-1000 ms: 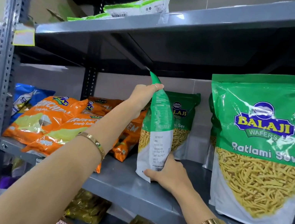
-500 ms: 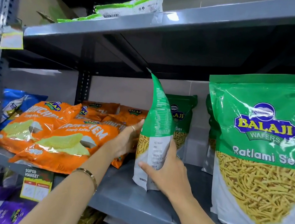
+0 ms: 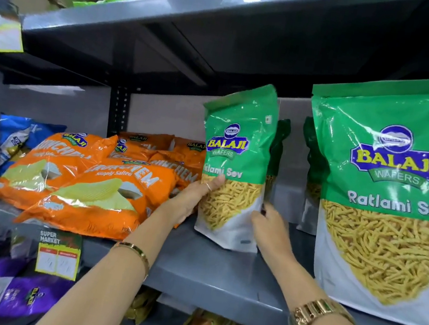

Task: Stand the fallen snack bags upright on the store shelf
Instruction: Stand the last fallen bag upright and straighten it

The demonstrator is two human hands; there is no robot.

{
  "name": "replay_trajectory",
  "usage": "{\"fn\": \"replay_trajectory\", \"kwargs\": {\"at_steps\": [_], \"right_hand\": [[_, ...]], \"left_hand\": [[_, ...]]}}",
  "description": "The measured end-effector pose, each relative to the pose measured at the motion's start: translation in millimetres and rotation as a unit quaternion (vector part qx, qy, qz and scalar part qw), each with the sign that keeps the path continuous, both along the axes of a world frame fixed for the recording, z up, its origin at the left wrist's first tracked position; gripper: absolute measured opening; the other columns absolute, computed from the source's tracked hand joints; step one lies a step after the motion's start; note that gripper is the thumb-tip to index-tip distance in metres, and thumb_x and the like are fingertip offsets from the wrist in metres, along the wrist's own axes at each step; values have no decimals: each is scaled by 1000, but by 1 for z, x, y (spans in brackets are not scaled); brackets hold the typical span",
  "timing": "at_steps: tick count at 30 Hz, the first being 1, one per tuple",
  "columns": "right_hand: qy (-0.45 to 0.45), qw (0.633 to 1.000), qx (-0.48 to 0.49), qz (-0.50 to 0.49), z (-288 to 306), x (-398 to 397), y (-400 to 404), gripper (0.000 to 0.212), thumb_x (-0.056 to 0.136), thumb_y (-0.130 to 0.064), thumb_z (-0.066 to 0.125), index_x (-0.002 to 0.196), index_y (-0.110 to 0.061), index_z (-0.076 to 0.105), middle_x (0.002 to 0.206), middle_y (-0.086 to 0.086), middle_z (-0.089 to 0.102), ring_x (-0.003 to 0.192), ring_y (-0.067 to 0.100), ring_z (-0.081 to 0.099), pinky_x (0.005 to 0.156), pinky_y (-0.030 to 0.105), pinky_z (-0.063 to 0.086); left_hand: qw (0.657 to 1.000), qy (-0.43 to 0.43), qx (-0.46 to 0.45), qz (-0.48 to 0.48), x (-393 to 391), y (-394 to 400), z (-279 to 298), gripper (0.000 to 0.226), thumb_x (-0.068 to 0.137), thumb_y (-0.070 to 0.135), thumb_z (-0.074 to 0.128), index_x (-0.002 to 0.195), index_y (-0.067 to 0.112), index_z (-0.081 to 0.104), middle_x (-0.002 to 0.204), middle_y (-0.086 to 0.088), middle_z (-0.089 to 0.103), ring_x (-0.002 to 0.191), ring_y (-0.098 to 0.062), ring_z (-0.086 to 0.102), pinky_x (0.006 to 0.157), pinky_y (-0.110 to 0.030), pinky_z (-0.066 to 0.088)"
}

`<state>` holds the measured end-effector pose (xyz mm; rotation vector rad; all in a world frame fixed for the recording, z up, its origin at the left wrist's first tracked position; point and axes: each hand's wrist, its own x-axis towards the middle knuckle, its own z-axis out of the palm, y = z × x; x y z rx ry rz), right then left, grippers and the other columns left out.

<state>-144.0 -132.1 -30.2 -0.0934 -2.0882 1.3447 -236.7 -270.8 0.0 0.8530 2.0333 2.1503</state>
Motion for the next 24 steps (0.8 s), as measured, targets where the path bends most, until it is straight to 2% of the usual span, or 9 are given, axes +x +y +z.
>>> {"fn": "replay_trajectory", "kwargs": {"at_steps": [2, 5, 8, 12, 14, 17, 20, 22, 24], "right_hand": [[-37, 998, 3, -51, -2, -4, 6, 34, 90, -10, 37, 120, -3, 53, 122, 19, 58, 107, 33, 54, 75, 29, 38], [-73, 995, 1, -71, -3, -8, 10, 27, 94, -12, 34, 112, -2, 52, 115, 20, 56, 102, 31, 52, 73, 28, 35], [-85, 994, 7, -69, -4, -10, 10, 36, 96, -15, 32, 124, 0, 48, 129, 20, 53, 113, 34, 51, 77, 27, 34], [-98, 993, 13, -61, -3, -8, 9, 41, 97, -20, 31, 133, -4, 42, 138, 19, 47, 123, 34, 46, 93, 34, 40], [-110, 993, 10, -50, -1, -6, 10, 42, 97, -22, 32, 134, -5, 41, 139, 18, 47, 122, 33, 47, 92, 33, 40], [-125, 992, 4, -29, 0, -3, 11, 41, 96, -23, 34, 130, -3, 45, 125, 17, 53, 102, 27, 51, 67, 27, 39], [-127, 992, -11, -1, -2, 3, 11, 39, 95, -25, 37, 126, -5, 48, 107, 14, 55, 88, 25, 54, 65, 26, 38], [-136, 990, -30, 21, -3, 7, 10, 34, 94, -28, 37, 119, -8, 50, 81, 3, 48, 64, 15, 42, 55, 25, 33], [-144, 989, -36, 28, -5, 13, 7, 30, 94, -31, 38, 114, -13, 51, 71, -3, 39, 58, 11, 33, 51, 24, 29]], "left_hand": [[996, 48, -29, 72, 0, 2, -7, 94, 33, 69, 74, 112, 19, 58, 118, -1, 63, 114, -21, 56, 100, -34, 41], [990, 70, -40, 117, 4, 5, -12, 86, 51, 61, 74, 122, 18, 50, 124, -4, 59, 111, -21, 56, 100, -36, 42], [992, 63, -43, 101, 9, 5, -11, 77, 63, 52, 72, 126, 19, 42, 122, 0, 56, 105, -16, 53, 90, -29, 39], [994, 61, -44, 82, 13, 4, -11, 81, 67, 50, 69, 133, 18, 32, 126, -1, 52, 115, -19, 49, 93, -29, 36], [993, 63, -52, 87, 15, 4, -10, 84, 67, 51, 68, 134, 19, 30, 127, -1, 50, 114, -18, 48, 91, -28, 35], [992, 64, -60, 90, 19, 1, -10, 87, 66, 53, 69, 134, 18, 28, 133, -3, 48, 110, -16, 47, 93, -29, 34], [992, 58, -62, 94, 26, -6, -11, 86, 67, 52, 68, 134, 17, 26, 131, -1, 48, 110, -15, 46, 94, -28, 34], [990, 55, -73, 110, 32, -12, -11, 85, 68, 53, 67, 133, 17, 27, 123, 3, 47, 106, -13, 44, 92, -27, 32], [988, 49, -79, 122, 38, -18, -12, 84, 67, 56, 66, 131, 17, 28, 119, 3, 47, 105, -14, 44, 91, -28, 32]]}}
